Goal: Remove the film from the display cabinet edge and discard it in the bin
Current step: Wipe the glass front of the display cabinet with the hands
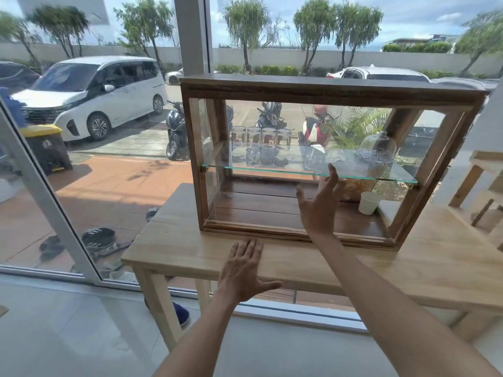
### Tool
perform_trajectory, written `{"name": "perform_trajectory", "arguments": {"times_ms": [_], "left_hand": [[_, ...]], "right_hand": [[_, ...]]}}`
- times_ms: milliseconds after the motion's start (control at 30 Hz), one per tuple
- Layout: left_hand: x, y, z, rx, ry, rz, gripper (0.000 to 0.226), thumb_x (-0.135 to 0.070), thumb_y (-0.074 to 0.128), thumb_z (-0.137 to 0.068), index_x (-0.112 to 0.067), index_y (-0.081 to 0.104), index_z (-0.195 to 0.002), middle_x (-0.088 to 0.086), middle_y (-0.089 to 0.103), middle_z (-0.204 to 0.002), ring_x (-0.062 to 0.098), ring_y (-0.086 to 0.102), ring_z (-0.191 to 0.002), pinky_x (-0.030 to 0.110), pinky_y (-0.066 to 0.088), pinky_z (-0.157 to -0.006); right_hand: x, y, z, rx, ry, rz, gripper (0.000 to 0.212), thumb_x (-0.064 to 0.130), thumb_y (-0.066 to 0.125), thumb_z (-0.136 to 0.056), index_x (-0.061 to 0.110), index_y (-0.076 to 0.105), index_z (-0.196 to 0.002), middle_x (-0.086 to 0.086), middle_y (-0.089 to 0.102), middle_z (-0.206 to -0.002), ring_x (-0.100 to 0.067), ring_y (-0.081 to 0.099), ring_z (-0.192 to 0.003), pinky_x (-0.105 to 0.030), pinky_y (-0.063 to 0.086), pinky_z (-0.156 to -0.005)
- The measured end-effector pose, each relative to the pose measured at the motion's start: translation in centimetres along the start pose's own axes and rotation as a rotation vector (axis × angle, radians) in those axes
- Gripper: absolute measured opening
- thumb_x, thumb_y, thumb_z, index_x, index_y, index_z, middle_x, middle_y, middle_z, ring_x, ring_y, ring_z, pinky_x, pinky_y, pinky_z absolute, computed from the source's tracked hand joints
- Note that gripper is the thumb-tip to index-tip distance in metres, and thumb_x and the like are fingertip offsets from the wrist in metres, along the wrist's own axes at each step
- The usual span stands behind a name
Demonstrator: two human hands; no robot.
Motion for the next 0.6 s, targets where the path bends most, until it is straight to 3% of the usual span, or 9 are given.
{"name": "perform_trajectory", "arguments": {"times_ms": [233,600], "left_hand": [[0.0,0.2,-0.1,0.005,-0.005,0.014,0.129,-0.102,0.022,-0.067,-0.012,0.016,-0.159,0.010,0.018,-0.168,0.025,0.011,-0.156,0.048,0.011,-0.127],[0.0,0.2,-0.1,0.016,-0.001,-0.007,0.130,-0.103,0.018,-0.066,-0.012,0.018,-0.159,0.010,0.020,-0.167,0.026,0.015,-0.155,0.048,0.013,-0.126]], "right_hand": [[0.9,0.8,0.6,-0.006,0.017,0.045,0.093,0.016,0.080,-0.079,0.010,0.026,-0.155,-0.022,0.041,-0.130,-0.037,0.043,-0.115,-0.037,0.025,-0.102],[2.0,1.6,1.4,0.117,0.000,0.005,0.098,0.011,0.074,-0.079,0.016,0.017,-0.159,-0.025,0.037,-0.136,-0.042,0.039,-0.125,-0.051,0.034,-0.110]]}}
Point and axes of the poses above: each hand's wrist, its own z-axis away from the middle knuckle, its own y-axis out of the palm, x = y × z, the point moved 6 cm from there along -z, towards the middle knuckle
